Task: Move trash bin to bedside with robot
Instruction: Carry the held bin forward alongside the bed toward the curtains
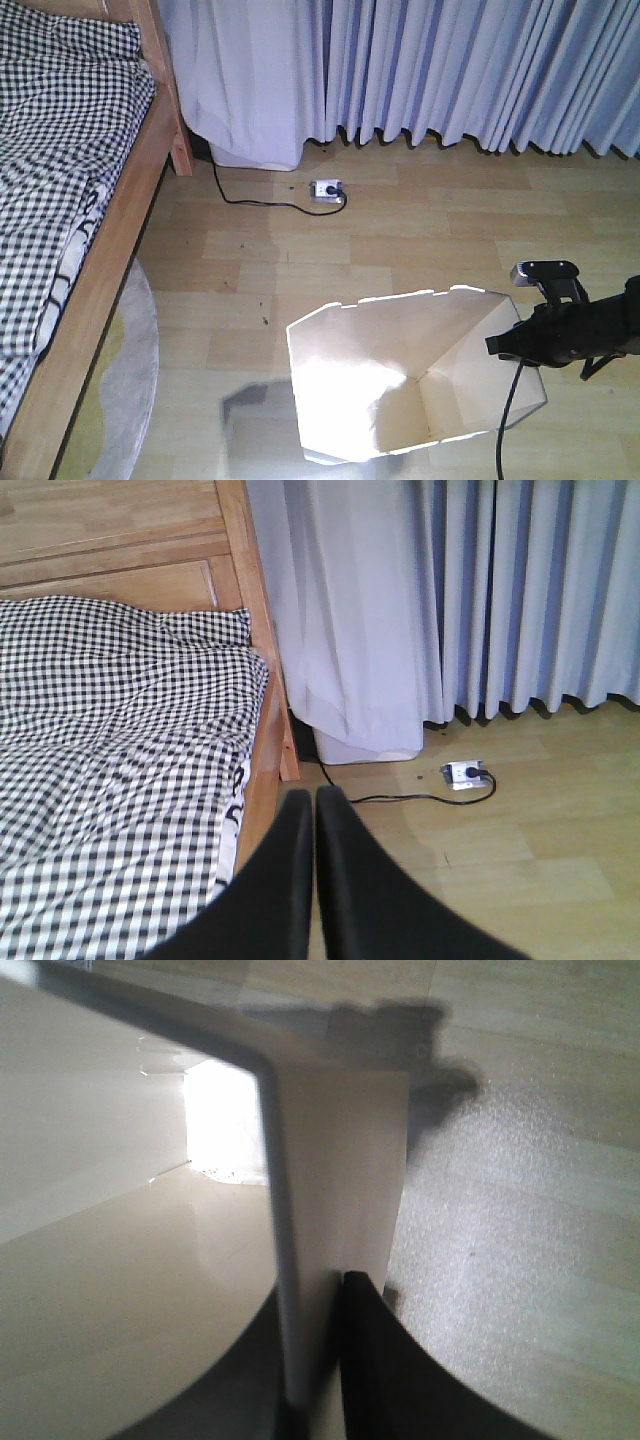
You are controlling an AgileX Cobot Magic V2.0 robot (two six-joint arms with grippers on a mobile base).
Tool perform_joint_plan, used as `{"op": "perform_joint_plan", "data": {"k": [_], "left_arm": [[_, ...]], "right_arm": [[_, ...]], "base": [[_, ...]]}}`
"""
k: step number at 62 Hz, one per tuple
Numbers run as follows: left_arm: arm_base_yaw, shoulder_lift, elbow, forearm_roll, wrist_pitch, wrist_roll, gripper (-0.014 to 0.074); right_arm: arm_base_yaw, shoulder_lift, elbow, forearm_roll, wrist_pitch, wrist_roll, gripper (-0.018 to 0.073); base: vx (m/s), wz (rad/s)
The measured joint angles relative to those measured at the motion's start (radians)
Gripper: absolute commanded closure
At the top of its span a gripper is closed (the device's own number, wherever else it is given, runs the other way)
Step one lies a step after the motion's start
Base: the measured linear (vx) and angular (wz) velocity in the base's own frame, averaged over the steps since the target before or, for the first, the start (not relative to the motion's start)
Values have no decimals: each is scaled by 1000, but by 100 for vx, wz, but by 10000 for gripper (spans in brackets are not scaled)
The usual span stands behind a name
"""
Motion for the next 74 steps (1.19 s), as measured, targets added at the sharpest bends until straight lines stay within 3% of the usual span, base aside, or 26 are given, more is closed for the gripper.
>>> {"op": "perform_joint_plan", "data": {"k": [74], "left_arm": [[0,0,0,0,0,0,602]], "right_arm": [[0,0,0,0,1,0,570]], "base": [[23,-1]]}}
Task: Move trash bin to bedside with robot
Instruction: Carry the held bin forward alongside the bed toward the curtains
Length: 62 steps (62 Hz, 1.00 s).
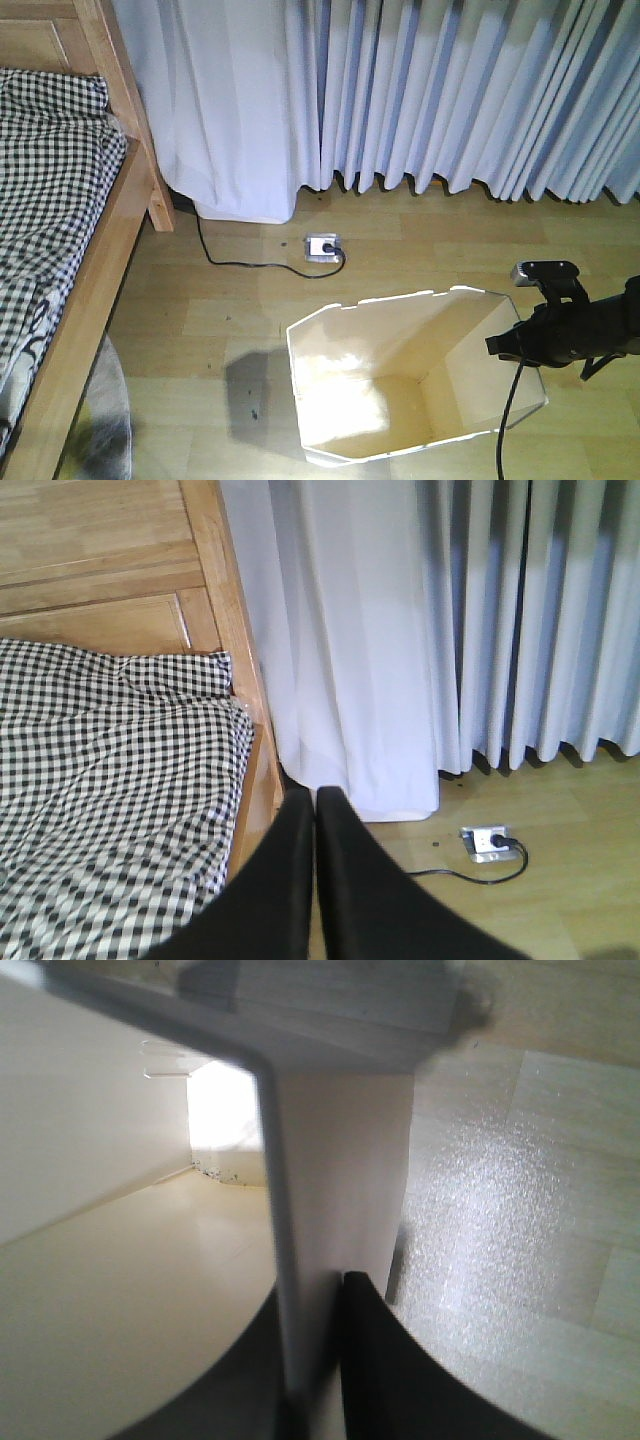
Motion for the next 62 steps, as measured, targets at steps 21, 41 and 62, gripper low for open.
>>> {"op": "perform_joint_plan", "data": {"k": [21,41,62], "left_arm": [[0,0,0,0,0,0,602],[0,0,0,0,0,0,602],[0,0,0,0,0,0,602]], "right_arm": [[0,0,0,0,0,0,570],[0,0,0,0,0,0,570],[0,0,0,0,7,0,570]], "base": [[21,4],[20,4],[16,-4]]}}
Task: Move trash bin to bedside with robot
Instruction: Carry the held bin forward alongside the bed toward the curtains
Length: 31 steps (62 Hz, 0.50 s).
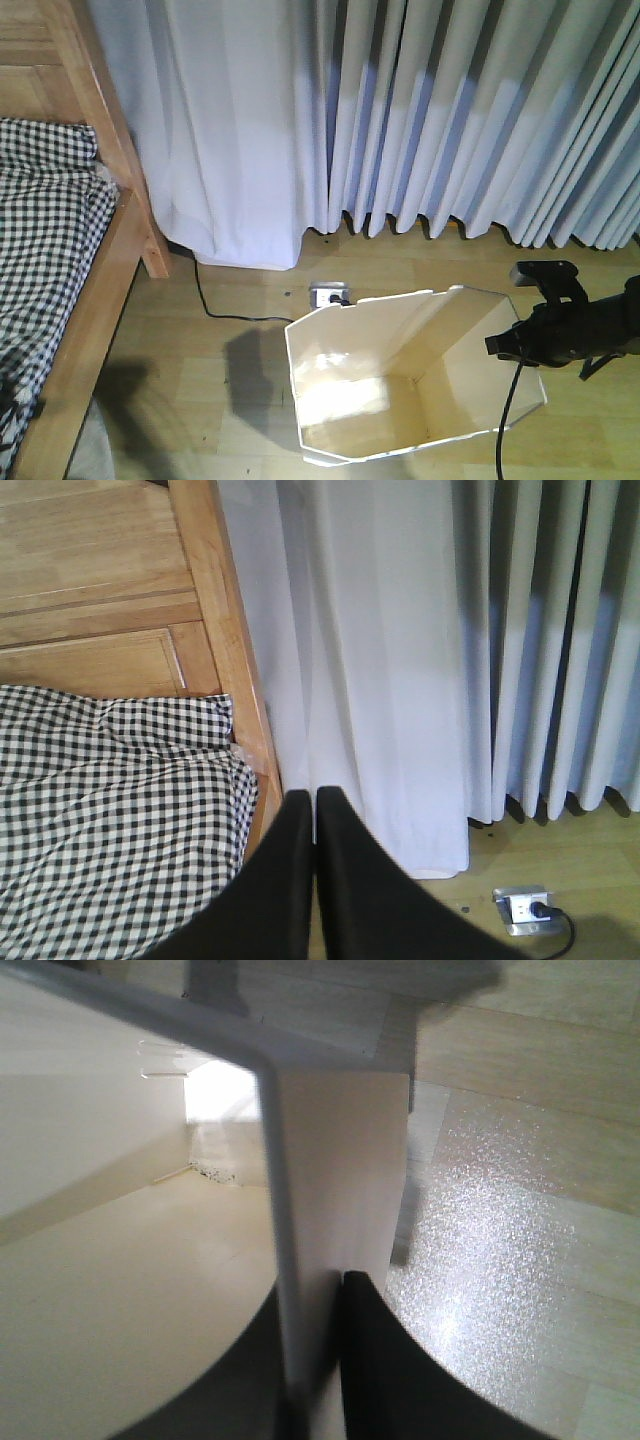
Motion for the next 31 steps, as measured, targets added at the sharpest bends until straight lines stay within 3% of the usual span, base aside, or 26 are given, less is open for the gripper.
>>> {"op": "perform_joint_plan", "data": {"k": [31], "left_arm": [[0,0,0,0,0,0,602]], "right_arm": [[0,0,0,0,-8,0,570]], "base": [[12,-4]]}}
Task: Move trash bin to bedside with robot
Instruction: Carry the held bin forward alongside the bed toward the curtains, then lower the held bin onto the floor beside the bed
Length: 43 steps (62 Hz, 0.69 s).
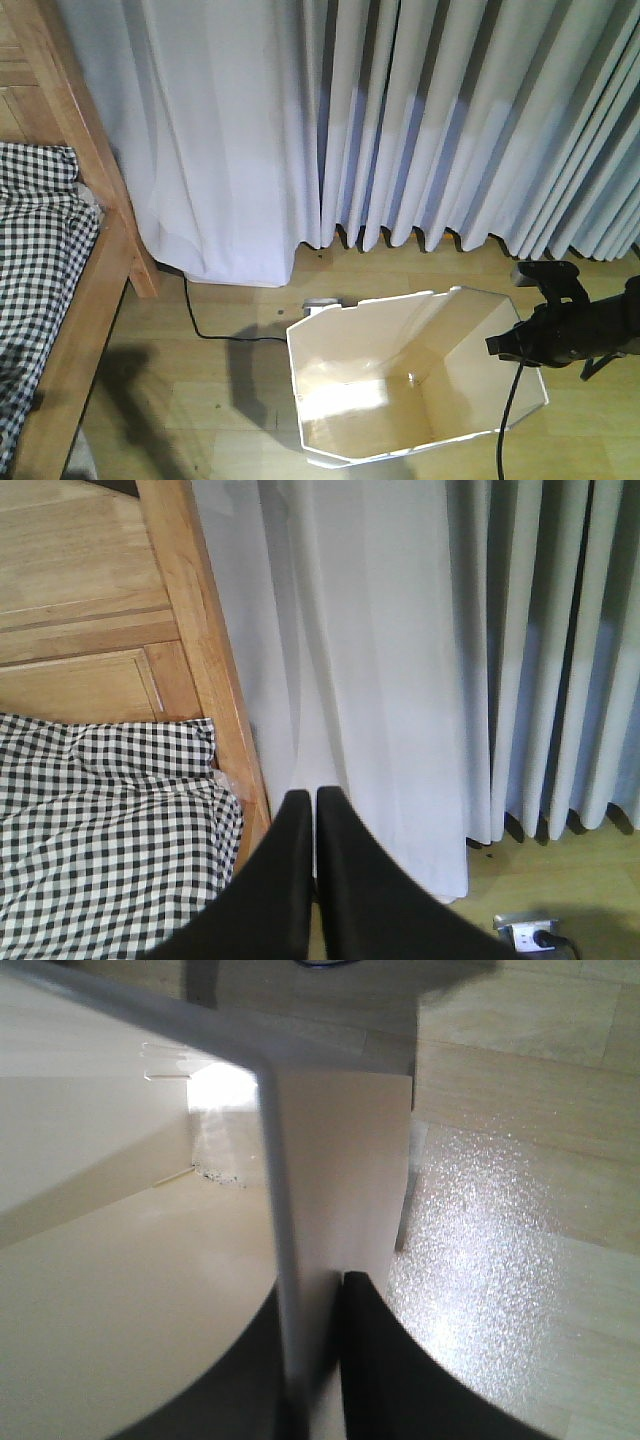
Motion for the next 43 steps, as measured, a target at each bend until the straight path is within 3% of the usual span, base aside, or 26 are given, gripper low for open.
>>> {"op": "perform_joint_plan", "data": {"k": [43], "left_arm": [[0,0,0,0,0,0,602]], "right_arm": [[0,0,0,0,1,0,570]], "base": [[7,2]]}}
